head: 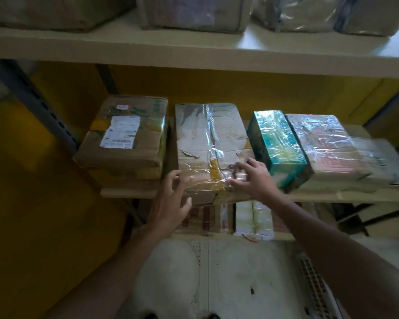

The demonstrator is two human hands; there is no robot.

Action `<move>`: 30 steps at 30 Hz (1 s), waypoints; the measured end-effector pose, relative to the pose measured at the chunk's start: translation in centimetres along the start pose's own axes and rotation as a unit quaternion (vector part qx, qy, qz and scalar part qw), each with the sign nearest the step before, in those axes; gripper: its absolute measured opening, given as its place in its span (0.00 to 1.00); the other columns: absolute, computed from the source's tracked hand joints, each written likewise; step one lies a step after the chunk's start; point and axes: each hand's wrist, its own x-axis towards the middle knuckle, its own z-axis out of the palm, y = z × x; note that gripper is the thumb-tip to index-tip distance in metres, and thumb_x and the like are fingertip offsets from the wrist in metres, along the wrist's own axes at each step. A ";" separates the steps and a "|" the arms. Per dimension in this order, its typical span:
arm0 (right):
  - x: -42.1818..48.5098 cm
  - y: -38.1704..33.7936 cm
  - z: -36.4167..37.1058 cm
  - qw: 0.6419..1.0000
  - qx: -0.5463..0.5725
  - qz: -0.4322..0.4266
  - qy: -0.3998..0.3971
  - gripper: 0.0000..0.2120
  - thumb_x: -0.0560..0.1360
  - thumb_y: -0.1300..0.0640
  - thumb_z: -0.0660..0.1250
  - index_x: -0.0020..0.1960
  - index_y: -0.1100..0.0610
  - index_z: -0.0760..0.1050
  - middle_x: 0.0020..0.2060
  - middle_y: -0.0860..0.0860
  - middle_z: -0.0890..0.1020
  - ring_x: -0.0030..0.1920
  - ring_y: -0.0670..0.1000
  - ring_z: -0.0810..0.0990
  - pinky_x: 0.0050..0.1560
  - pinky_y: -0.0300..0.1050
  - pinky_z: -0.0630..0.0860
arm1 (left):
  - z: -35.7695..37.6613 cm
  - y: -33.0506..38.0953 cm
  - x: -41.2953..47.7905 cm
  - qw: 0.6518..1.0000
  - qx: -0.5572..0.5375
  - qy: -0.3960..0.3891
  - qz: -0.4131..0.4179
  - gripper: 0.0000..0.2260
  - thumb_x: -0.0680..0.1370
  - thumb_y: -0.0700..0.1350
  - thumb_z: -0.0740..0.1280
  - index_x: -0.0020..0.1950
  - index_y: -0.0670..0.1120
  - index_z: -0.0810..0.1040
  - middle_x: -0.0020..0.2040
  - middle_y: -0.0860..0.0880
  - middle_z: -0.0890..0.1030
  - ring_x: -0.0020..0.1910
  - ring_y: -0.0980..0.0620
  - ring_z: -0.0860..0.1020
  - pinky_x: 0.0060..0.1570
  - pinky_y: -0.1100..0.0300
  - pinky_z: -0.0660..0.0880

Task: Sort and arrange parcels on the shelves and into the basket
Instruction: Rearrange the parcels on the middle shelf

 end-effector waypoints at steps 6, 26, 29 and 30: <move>-0.7 0.8 1.1 0.983 -0.158 -0.062 -0.064 0.35 0.75 0.51 0.66 0.76 0.47 0.50 0.77 0.56 0.48 0.76 0.61 0.43 0.71 0.63 0.59 | 3.0 2.1 0.1 0.947 -0.217 -0.076 -0.223 0.33 0.75 0.38 0.66 0.70 0.63 0.54 0.67 0.44 0.68 0.38 0.57 0.74 0.26 0.72 0.69; -4.1 -5.4 -14.1 0.980 0.003 -0.197 -0.032 0.12 0.76 0.53 0.66 0.53 0.58 0.82 0.50 0.48 0.83 0.47 0.42 0.78 0.44 0.26 0.68 | -8.6 3.6 -1.9 0.965 -0.245 -0.006 -0.094 0.51 0.61 0.43 0.79 0.75 0.51 0.50 0.68 0.54 0.65 0.67 0.56 0.63 0.64 0.53 0.64; -6.0 -6.5 -16.0 0.983 0.003 -0.171 -0.065 0.09 0.76 0.51 0.66 0.39 0.50 0.82 0.35 0.36 0.78 0.35 0.33 0.71 0.36 0.23 0.66 | -10.1 5.2 -1.8 0.955 -0.282 -0.036 -0.089 0.51 0.60 0.38 0.79 0.74 0.50 0.51 0.68 0.53 0.63 0.68 0.55 0.61 0.67 0.51 0.61; -6.5 -6.7 -16.7 0.986 0.007 -0.157 -0.062 0.11 0.76 0.50 0.66 0.35 0.45 0.80 0.32 0.37 0.78 0.34 0.34 0.72 0.36 0.25 0.67 | -10.6 5.7 -1.7 0.962 -0.256 -0.032 -0.085 0.52 0.60 0.41 0.79 0.74 0.52 0.51 0.66 0.56 0.63 0.65 0.59 0.60 0.65 0.56 0.59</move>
